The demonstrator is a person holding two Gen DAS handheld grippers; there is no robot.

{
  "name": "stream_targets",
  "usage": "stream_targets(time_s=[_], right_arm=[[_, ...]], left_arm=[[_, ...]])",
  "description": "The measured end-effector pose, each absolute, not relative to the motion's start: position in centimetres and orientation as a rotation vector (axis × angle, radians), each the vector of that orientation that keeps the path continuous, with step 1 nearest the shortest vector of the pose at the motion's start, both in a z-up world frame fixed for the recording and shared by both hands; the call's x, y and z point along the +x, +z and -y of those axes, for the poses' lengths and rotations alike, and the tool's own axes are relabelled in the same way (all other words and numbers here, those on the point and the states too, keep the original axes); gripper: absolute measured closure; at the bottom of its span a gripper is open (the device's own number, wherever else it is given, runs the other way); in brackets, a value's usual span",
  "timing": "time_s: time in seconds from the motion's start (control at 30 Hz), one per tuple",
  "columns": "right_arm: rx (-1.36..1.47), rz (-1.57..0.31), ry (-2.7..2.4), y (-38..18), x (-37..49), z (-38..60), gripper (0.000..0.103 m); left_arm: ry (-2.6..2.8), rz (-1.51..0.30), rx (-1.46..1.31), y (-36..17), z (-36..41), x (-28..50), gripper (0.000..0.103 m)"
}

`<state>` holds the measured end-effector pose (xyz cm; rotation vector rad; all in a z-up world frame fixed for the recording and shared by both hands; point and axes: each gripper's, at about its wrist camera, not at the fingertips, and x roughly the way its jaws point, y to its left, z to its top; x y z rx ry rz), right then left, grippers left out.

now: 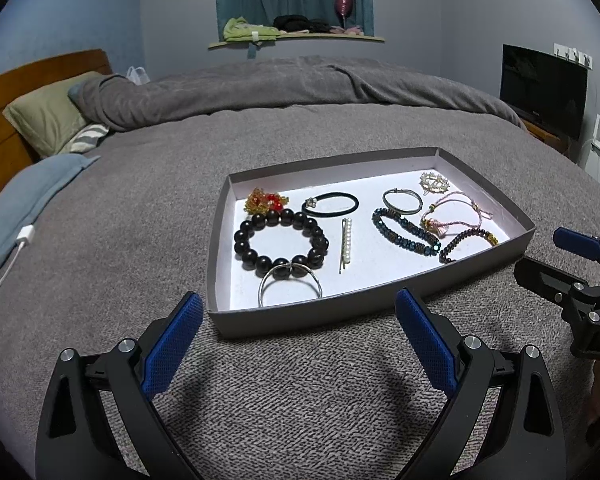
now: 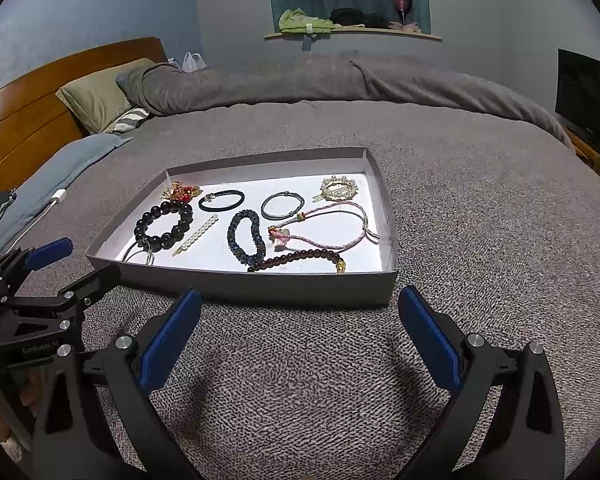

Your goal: Organize jewelry

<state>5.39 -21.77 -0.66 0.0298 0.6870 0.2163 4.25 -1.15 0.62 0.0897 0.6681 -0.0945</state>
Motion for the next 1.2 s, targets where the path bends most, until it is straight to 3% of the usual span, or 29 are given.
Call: stream_targets(time_s=[1.2], right_arm=[[0.035,-0.694,0.216,-0.96,5.55,21.8,0.006]], left_arm=[[-0.114,-0.663,0.094,0.23,0.95,4.31,0.007]])
